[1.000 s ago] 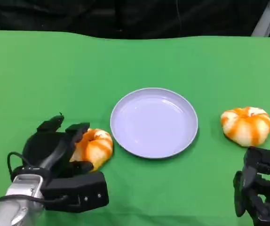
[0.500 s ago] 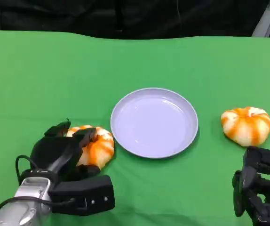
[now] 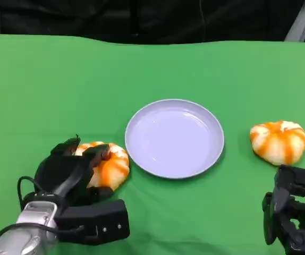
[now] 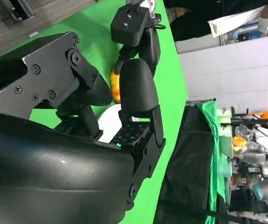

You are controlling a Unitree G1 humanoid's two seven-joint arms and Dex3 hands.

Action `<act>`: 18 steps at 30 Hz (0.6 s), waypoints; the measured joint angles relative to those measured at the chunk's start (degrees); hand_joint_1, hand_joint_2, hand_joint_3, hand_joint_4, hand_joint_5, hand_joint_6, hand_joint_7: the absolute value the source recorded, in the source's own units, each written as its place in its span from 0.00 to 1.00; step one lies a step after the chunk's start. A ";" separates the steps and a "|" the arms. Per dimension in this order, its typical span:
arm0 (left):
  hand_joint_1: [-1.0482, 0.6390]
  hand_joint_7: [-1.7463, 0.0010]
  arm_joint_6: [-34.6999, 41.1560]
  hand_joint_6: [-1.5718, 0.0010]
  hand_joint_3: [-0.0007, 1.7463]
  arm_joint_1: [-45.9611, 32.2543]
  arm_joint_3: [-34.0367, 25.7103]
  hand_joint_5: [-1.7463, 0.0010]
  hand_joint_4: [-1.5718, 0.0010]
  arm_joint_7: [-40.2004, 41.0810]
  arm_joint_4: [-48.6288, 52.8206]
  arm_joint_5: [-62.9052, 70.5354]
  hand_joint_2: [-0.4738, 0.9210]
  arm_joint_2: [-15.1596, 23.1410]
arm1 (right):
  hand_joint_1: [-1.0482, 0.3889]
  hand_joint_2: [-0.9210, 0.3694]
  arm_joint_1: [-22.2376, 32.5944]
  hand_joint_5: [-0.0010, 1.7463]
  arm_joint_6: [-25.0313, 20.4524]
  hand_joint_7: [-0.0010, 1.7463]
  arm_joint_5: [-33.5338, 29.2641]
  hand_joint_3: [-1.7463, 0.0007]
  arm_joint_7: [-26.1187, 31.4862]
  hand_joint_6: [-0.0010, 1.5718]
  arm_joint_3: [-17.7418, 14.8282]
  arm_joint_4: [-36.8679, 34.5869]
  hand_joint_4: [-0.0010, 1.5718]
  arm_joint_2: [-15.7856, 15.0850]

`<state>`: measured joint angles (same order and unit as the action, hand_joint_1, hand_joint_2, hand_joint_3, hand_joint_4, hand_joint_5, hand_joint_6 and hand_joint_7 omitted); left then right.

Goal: Grasp the bread from the table and place it into the plate.

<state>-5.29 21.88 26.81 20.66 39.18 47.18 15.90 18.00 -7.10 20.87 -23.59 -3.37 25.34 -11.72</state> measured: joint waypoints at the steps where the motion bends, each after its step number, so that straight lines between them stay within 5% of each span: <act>1: 0.16 0.99 0.01 0.71 0.13 0.00 0.02 0.99 0.86 0.00 -0.02 0.00 1.00 0.09 | 0.76 0.29 0.00 0.99 0.00 0.89 0.00 0.28 0.00 0.50 0.00 -0.02 0.56 0.00; 5: 0.20 0.99 -0.42 0.69 0.11 0.00 0.05 0.98 0.81 0.00 0.05 -0.02 1.00 0.41 | 0.77 0.28 -0.05 0.99 -0.23 0.88 0.02 0.29 0.01 0.51 0.00 -0.03 0.57 -0.01; 7: 0.34 0.98 -0.54 0.64 0.07 0.01 0.06 0.96 0.72 0.01 0.41 -0.04 1.00 0.49 | 0.77 0.28 -0.08 1.00 -0.21 0.88 0.00 0.29 0.01 0.51 0.00 -0.06 0.57 0.00; 9: 0.52 0.96 -0.65 0.50 0.08 0.05 0.09 0.94 0.53 0.45 0.97 -0.03 1.00 0.48 | 0.77 0.29 -0.10 1.00 -0.16 0.89 -0.02 0.28 0.00 0.51 0.00 -0.16 0.57 0.01; 12: 0.59 0.95 -2.00 0.28 0.03 0.30 0.03 0.82 0.27 2.82 2.57 -0.54 1.00 0.08 | 0.77 0.29 -0.11 1.00 -0.16 0.89 -0.01 0.28 0.05 0.51 0.00 -0.16 0.56 0.01; 13: 0.60 0.80 -2.26 0.25 0.05 0.47 0.01 0.47 0.35 3.57 3.06 -0.76 1.00 -0.11 | 0.77 0.29 -0.10 1.00 -0.18 0.89 -0.01 0.29 0.09 0.51 0.00 -0.13 0.57 0.01; 14: 0.61 0.35 -2.38 0.42 0.09 0.80 0.00 0.19 0.43 4.74 3.69 -1.02 0.99 -0.25 | 0.77 0.29 -0.10 1.00 -0.18 0.89 -0.01 0.29 0.13 0.51 0.00 -0.08 0.57 0.02; 16: 0.60 0.07 -3.75 0.56 0.13 1.57 -0.15 0.04 0.48 7.38 5.27 -1.48 0.99 -0.43 | 0.77 0.28 -0.05 1.00 -0.18 0.89 -0.05 0.29 0.30 0.51 0.01 0.05 0.57 0.02; 18: 0.59 0.02 -5.44 0.60 0.16 1.82 -0.36 0.01 0.50 9.33 6.79 -2.28 1.00 -0.62 | 0.77 0.28 0.00 1.00 -0.29 0.89 -0.05 0.30 0.48 0.51 0.03 0.31 0.57 0.02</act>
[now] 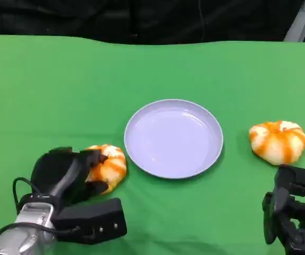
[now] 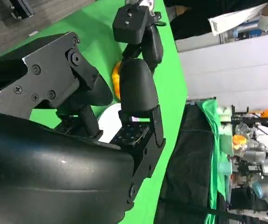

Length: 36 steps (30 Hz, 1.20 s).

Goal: Grasp the bread from the table and place it into the plate.

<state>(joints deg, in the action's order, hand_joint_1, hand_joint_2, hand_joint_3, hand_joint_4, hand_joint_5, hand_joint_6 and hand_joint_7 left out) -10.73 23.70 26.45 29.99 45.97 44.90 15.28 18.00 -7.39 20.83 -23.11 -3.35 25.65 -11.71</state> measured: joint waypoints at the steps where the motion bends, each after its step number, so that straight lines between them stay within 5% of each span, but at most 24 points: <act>1: 0.58 0.01 -0.55 0.61 0.16 0.01 -0.05 0.00 0.51 0.84 0.68 -0.18 0.99 -0.06 | 0.77 0.28 0.02 1.00 -0.04 0.89 0.00 0.30 0.01 0.50 0.00 0.09 0.57 0.00; 16: 0.59 0.00 -2.46 0.60 0.19 -0.17 -1.54 0.00 0.50 3.31 -0.89 -1.59 0.95 0.28 | 0.76 0.30 0.04 1.00 -0.02 0.89 0.03 0.28 -0.26 0.51 -0.01 0.03 0.56 0.00; 19: 0.57 0.00 -2.38 0.57 0.49 -0.12 -2.52 0.00 0.48 3.80 -3.25 -1.67 0.79 0.71 | 0.76 0.31 0.01 1.00 -0.02 0.88 0.05 0.28 -0.29 0.51 -0.02 -0.04 0.56 0.00; 20: 0.57 0.00 -2.31 0.58 0.51 -0.10 -2.95 0.00 0.48 3.99 -4.19 -1.68 0.78 0.71 | 0.76 0.31 0.01 1.00 0.00 0.88 0.04 0.28 -0.32 0.51 -0.01 -0.14 0.56 0.00; 25: 0.57 0.00 -2.12 0.64 0.48 0.41 -3.98 0.00 0.52 3.64 -10.27 -1.85 0.77 0.47 | 0.76 0.30 -0.02 0.99 0.04 0.88 0.03 0.28 -0.34 0.51 -0.02 -0.30 0.56 0.00; 29: 0.57 0.08 -1.92 0.56 0.46 3.09 -3.45 0.00 0.50 1.85 -12.48 -1.44 0.77 -0.79 | 0.76 0.31 -0.05 0.99 0.03 0.88 -0.06 0.29 -0.20 0.51 -0.01 -0.34 0.56 0.00; 32: 0.58 0.04 -1.59 0.57 0.40 6.91 -2.19 0.00 0.49 0.67 -11.69 -1.07 0.80 -2.97 | 0.75 0.31 -0.11 1.00 0.06 0.88 -0.40 0.28 -0.02 0.51 0.40 -0.36 0.56 0.02; 34: 0.57 0.39 -1.51 0.43 0.21 9.25 -1.35 0.00 0.50 0.04 -10.23 -0.97 0.87 -4.44 | 0.75 0.32 -0.04 1.00 0.16 0.89 -0.81 0.27 -0.01 0.51 0.87 -0.37 0.56 0.10; 36: 0.56 0.53 -0.21 0.39 0.11 11.96 -0.56 0.00 0.49 -1.10 -7.98 -0.53 0.90 -6.23 | 0.75 0.32 -0.01 1.00 0.38 0.89 -1.14 0.27 -0.01 0.51 1.22 -0.44 0.56 0.26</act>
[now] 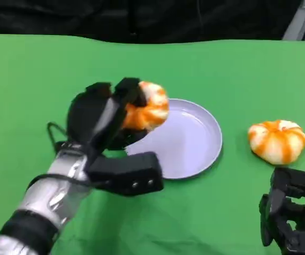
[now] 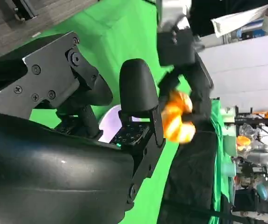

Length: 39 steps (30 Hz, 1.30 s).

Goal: Grasp the bread from the table and place it into the plate.

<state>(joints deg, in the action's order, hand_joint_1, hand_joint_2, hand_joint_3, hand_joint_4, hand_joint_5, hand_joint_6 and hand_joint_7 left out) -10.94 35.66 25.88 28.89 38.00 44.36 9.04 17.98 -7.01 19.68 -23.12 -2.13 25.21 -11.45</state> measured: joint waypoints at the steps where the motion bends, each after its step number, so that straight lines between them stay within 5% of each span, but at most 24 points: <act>1: 0.54 0.62 0.64 0.36 0.07 1.24 0.52 0.00 0.49 -0.32 1.29 0.48 0.92 -0.83 | 0.75 0.33 0.05 1.00 0.15 0.89 -0.12 0.27 0.08 0.51 0.20 -0.01 0.56 0.16; 2: 0.53 0.71 1.30 0.33 0.04 2.27 0.94 0.00 0.48 -0.54 2.56 0.65 0.94 -1.66 | 0.75 0.33 0.07 1.00 0.20 0.89 -0.20 0.27 0.30 0.51 0.34 -0.01 0.56 0.40; 3: 0.54 0.48 1.83 0.41 0.03 3.40 1.41 0.00 0.48 -0.65 4.30 0.85 0.97 -2.59 | 0.75 0.33 0.12 1.00 0.21 0.89 -0.29 0.27 0.55 0.51 0.47 0.01 0.56 0.52; 6: 0.57 0.09 1.88 0.58 0.06 6.27 2.58 0.00 0.51 -0.61 9.74 1.08 1.00 -4.80 | 0.74 0.34 0.19 1.00 0.50 0.89 -1.16 0.26 1.22 0.52 0.83 0.08 0.57 0.94; 17: 0.60 0.00 -2.82 0.61 0.06 12.47 3.40 0.00 0.50 -1.11 25.41 -0.67 1.00 -7.52 | 0.74 0.37 1.74 1.00 3.99 0.88 -5.51 0.23 3.15 0.53 3.41 1.33 0.57 2.48; 19: 0.52 0.52 -4.57 0.48 0.04 12.47 3.39 0.31 0.55 -0.70 26.85 -1.23 1.00 -7.77 | 0.74 0.37 2.10 0.99 3.98 0.88 -5.75 0.23 3.64 0.53 3.86 2.03 0.57 2.65; 20: 0.46 0.72 -5.71 0.47 0.06 12.47 3.40 0.54 0.57 -0.70 27.39 -1.54 1.00 -7.81 | 0.74 0.38 2.19 0.99 3.97 0.87 -5.78 0.23 3.78 0.53 4.13 2.33 0.57 2.67; 21: 0.43 0.85 -6.63 0.45 0.07 12.49 3.41 0.71 0.55 -1.33 27.77 -1.68 1.00 -7.79 | 0.74 0.38 2.26 0.99 3.98 0.87 -5.84 0.23 3.86 0.53 4.39 2.55 0.57 2.67; 22: 0.30 0.94 -7.10 0.57 0.13 12.50 3.47 0.87 0.68 -2.47 28.07 -1.77 1.00 -7.76 | 0.74 0.38 2.29 0.99 3.99 0.87 -5.97 0.23 3.89 0.53 4.58 2.63 0.57 2.67; 27: 0.11 1.00 -7.38 0.78 0.23 12.50 4.88 1.00 0.97 -9.08 28.11 -1.66 1.00 -6.55 | 0.74 0.38 2.45 0.99 3.98 0.86 -6.42 0.23 4.10 0.53 4.79 2.88 0.57 2.67; 31: 0.04 1.00 -7.23 0.89 0.33 12.49 5.83 1.00 1.00 -10.16 27.46 -1.43 1.00 -5.66 | 0.74 0.39 2.43 1.00 3.97 0.86 -6.42 0.23 4.23 0.53 4.80 2.99 0.57 2.67; 39: 0.01 1.00 -6.94 0.94 0.37 10.60 7.49 1.00 1.00 -13.41 20.69 -0.97 1.00 -2.64 | 0.73 0.40 2.36 0.99 4.46 0.86 -6.46 0.23 4.03 0.53 4.90 2.64 0.56 2.67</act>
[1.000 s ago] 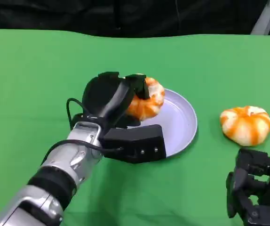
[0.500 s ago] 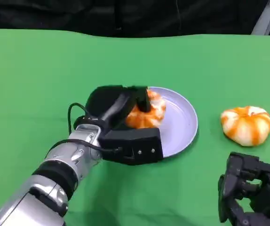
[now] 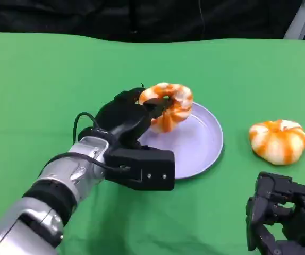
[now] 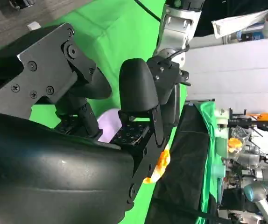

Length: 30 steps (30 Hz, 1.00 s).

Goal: Grasp the bread from the table and place it into the plate.

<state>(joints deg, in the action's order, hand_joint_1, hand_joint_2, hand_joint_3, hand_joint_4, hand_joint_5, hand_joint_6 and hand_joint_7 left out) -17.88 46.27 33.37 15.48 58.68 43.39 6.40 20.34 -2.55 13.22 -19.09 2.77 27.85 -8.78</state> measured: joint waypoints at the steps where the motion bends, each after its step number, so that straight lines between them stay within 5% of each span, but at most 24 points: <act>1: 0.01 1.00 0.07 0.94 0.37 -0.64 -0.02 1.00 1.00 -0.67 -1.35 -0.10 1.00 0.46 | 0.73 0.40 -0.01 0.99 0.14 0.86 -0.01 0.23 -0.03 0.53 0.02 -0.10 0.56 0.00; 11: 0.02 0.99 2.46 0.92 0.38 -5.87 -2.02 1.00 1.00 -8.20 -16.94 -1.05 1.00 4.95 | 0.73 0.40 -0.20 0.99 0.54 0.85 -0.05 0.23 -0.25 0.53 0.13 -0.39 0.56 0.01; 23: 0.03 0.97 4.49 0.84 0.36 -8.01 -2.27 1.00 1.00 -10.95 -19.53 -1.13 1.00 5.08 | 0.74 0.41 -0.18 0.99 0.52 0.85 -0.05 0.22 -0.22 0.54 0.28 -0.38 0.56 0.03; 24: 0.03 0.96 4.49 0.81 0.35 -8.01 -2.27 1.00 1.00 -10.99 -19.53 -1.13 1.00 5.08 | 0.74 0.41 -0.18 0.99 0.52 0.85 -0.05 0.22 -0.22 0.54 0.28 -0.38 0.56 0.03; 26: 0.02 0.94 4.28 0.43 0.31 -8.01 -2.45 0.99 0.95 -10.53 -19.23 -1.31 1.00 4.95 | 0.73 0.40 -0.18 0.99 0.53 0.85 -0.06 0.22 -0.15 0.54 0.30 -0.38 0.56 0.04; 30: 0.02 0.97 2.78 0.26 0.29 -8.02 -4.20 0.99 0.90 -5.82 -16.37 -2.90 1.00 3.70 | 0.74 0.40 -0.17 0.99 0.46 0.85 -0.06 0.23 -0.01 0.53 0.43 -0.32 0.56 0.04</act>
<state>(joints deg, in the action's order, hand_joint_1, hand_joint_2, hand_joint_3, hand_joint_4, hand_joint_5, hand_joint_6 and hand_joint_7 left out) -15.10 38.25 29.17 9.66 42.31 40.49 10.11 20.17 -2.09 13.16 -19.11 3.19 27.54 -8.74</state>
